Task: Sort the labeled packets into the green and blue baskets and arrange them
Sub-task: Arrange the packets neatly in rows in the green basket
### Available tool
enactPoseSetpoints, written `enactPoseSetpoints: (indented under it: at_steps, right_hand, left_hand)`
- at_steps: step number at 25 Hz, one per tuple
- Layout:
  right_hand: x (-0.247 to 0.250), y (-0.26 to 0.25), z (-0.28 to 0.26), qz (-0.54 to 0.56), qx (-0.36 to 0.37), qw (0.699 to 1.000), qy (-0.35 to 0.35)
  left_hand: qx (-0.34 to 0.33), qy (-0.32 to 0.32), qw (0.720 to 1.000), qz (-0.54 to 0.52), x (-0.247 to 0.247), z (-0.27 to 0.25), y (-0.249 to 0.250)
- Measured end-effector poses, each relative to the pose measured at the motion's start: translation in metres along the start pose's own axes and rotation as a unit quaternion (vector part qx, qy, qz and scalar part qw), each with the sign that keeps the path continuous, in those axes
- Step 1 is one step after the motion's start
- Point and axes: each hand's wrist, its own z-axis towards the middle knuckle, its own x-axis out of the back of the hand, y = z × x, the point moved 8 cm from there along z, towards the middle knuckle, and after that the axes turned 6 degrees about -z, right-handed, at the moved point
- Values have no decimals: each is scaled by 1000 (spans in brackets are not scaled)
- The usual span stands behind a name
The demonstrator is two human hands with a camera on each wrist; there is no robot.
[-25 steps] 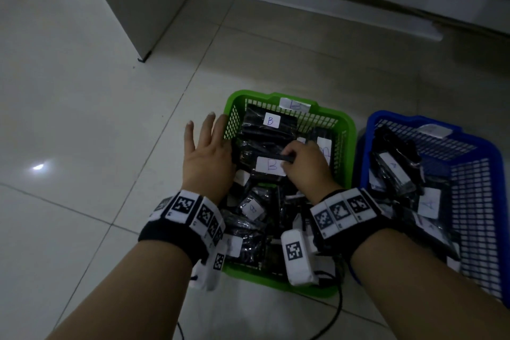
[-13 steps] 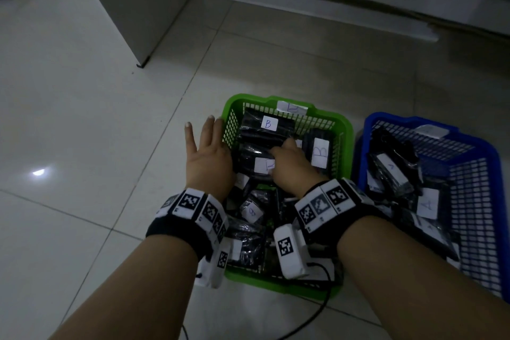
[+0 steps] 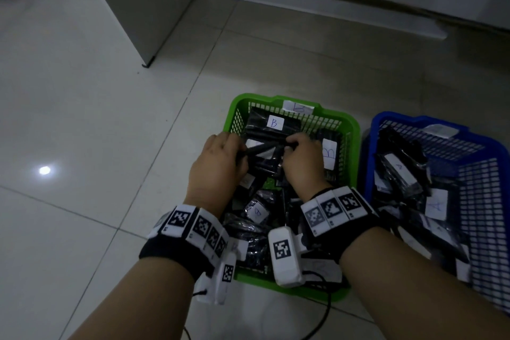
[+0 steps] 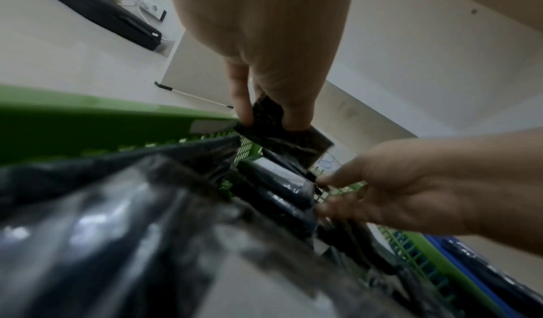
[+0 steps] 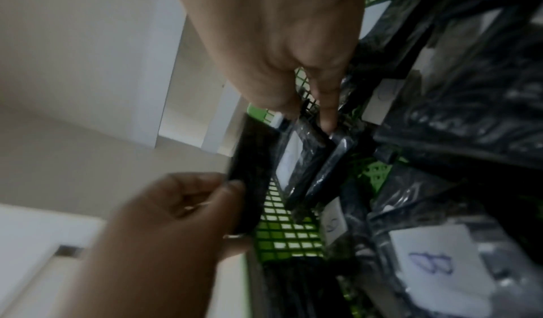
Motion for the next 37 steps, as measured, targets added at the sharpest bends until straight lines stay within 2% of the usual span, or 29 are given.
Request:
enactPoseSetpoints:
  at_steps: [2,5,8,11,16,19,21,23,25,26,31,32,37]
  right_hand:
    - [4,1,2,14,-5,1000,3]
    - [-6,4,1,39,-8,997,-69]
    - [-2,5,-2,92,30,994,-49]
    - [0,3,-6,64,75,995,-18]
    - [1,0,-12,2,115,992,-59]
    - [15,3,-16,-8,128,992,-19]
    - [12,10,-19,-67,119,989,-54]
    - [-5,16,-29,-201,142,958,-149]
    - [-20,22,-42,-338,175,896,-230]
    - [-23,23,-45,-376,180,875,-247]
    - [-36,20,-45,-451,164,823,-304]
    - [-39,21,-45,-459,157,819,-306]
    - [-46,24,-41,-436,129,847,-274]
  left_hand:
    - [-32,-20,998,-47,-7,-1,3]
    - [-75,-44,994,-69,-16,-2,10]
    - [-50,-39,997,-50,-18,3,6]
    - [-32,-50,998,-11,-23,10,1]
    - [-5,-137,989,46,-41,14,-5]
    - [3,-145,988,47,-35,7,-6]
    - [-8,-162,978,129,-34,-7,-4]
    - [-10,-211,954,212,-43,-21,-6]
    - [-6,-223,946,237,-47,-25,-8]
    - [-1,-228,944,238,-49,-26,-9]
    - [18,-240,944,227,-53,-21,-9]
    - [18,-241,942,231,-54,-22,-9]
    - [-16,-262,932,249,-57,-27,-8]
